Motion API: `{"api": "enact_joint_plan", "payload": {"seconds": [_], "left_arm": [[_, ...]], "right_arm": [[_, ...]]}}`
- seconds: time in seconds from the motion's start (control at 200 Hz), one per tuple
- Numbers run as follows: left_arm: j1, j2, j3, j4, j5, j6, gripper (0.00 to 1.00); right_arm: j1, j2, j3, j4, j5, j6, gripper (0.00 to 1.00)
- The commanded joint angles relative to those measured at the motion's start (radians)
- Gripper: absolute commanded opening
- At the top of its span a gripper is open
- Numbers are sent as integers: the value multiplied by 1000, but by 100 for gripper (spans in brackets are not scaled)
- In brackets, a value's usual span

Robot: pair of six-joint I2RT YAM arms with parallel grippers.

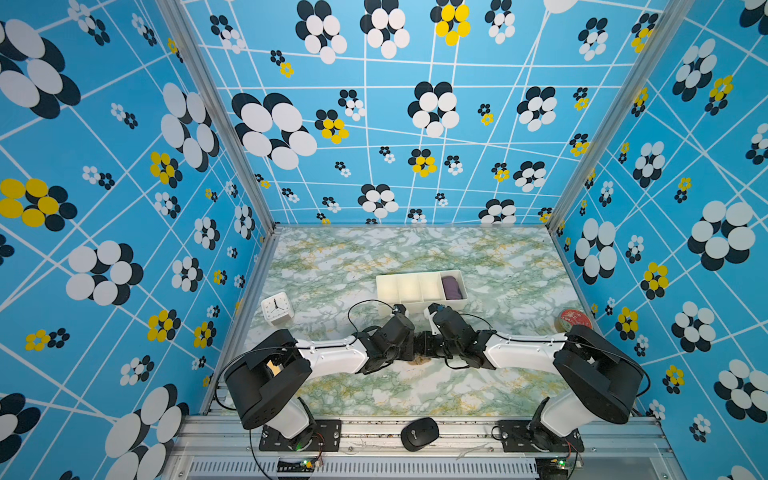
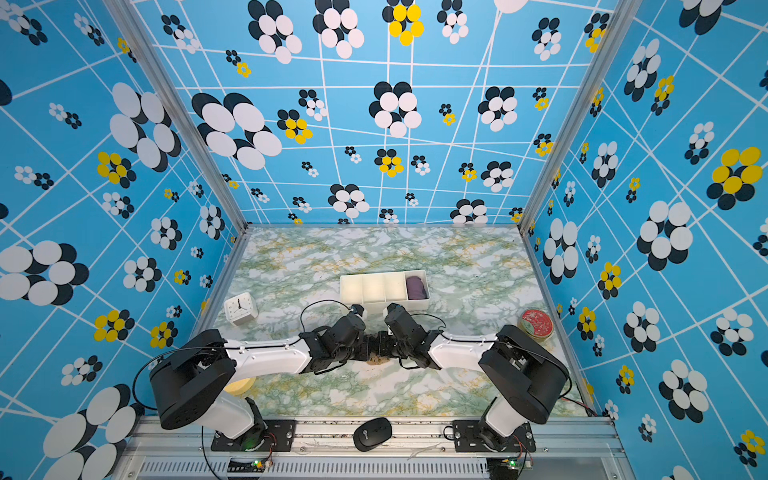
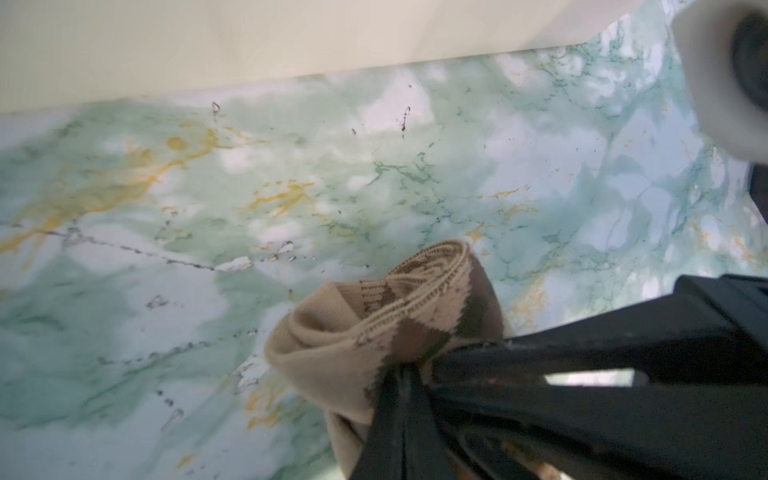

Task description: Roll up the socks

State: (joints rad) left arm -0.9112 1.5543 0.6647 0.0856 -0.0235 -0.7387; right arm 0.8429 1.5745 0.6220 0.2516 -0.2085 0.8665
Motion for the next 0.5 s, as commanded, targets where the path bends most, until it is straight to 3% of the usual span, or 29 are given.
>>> {"api": "enact_joint_plan", "payload": {"seconds": [0.0, 0.495], "left_arm": [[-3, 55, -35, -107, 22, 19, 0], [-8, 103, -3, -143, 31, 45, 0]], "right_arm": [[-14, -1, -77, -36, -51, 30, 20], [-99, -194, -181, 57, -50, 34, 26]]}}
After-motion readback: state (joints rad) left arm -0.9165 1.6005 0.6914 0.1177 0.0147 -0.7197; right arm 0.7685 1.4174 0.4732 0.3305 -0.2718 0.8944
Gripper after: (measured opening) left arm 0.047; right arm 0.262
